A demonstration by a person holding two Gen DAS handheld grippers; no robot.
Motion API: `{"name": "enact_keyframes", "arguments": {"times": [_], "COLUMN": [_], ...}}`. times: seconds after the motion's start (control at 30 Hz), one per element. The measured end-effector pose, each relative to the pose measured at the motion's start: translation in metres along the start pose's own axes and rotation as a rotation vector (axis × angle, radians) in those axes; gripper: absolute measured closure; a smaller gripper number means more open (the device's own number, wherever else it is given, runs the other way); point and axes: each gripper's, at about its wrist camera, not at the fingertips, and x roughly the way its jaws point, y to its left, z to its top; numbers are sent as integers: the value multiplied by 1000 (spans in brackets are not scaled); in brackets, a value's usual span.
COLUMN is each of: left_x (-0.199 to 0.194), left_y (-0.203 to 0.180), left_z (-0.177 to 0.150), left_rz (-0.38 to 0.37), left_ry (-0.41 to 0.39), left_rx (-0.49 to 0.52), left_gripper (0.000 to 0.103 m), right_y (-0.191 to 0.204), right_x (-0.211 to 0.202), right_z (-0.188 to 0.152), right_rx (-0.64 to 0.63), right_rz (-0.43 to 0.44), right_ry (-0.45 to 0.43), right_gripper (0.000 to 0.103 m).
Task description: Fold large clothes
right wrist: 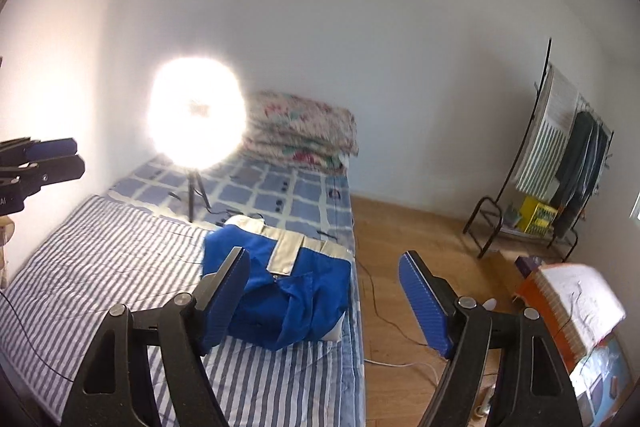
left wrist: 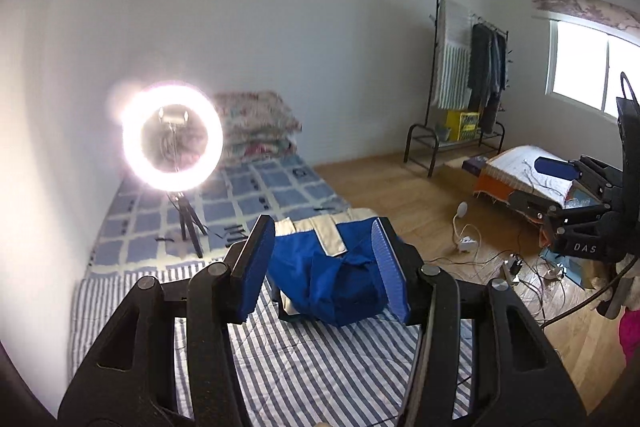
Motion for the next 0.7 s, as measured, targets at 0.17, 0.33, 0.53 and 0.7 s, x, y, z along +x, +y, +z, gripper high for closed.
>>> {"name": "enact_keyframes", "arguments": {"times": [0.17,0.33,0.53,0.7], "left_x": [-71,-118,-144,-140], "left_y": [-17,-22,-20,-8], "left_z": [-1,-19,-60,-94], "left_rz": [0,23,72,84], "left_ry": [-57,-79,-34,-2], "left_rx": [31,26,38,14], "left_gripper": [43,41,34,24], "right_y": [7,23,52,82], "right_x": [-73,-118,-139,-138], "right_z": [2,-12,-43,-67], "right_rx": [26,48,60,60], "right_rz": [10,13,27,23], "right_ry": [-55,-55,-26,-40], "right_gripper": [23,19,16,8]}}
